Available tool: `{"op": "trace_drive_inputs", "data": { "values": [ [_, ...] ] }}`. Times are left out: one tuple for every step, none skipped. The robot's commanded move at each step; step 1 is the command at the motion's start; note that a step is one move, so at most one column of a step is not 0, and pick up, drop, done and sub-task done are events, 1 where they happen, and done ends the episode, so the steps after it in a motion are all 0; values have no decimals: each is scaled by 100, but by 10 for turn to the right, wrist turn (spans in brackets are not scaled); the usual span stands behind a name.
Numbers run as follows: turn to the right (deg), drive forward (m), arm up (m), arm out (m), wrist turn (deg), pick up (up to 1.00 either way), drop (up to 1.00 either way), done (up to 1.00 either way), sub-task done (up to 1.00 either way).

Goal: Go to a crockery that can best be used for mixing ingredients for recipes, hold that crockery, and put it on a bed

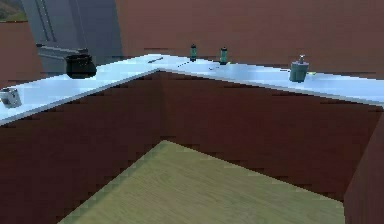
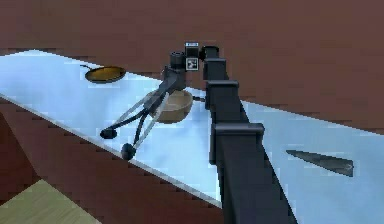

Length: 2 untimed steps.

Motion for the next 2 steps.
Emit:
{"op": "trace_drive_inputs", "data": {
  "values": [
    [0, 0, 0, 0, 450, 0, 0, 0, 0],
    [0, 0, 0, 0, 450, 0, 0, 0, 0]
  ]
}}
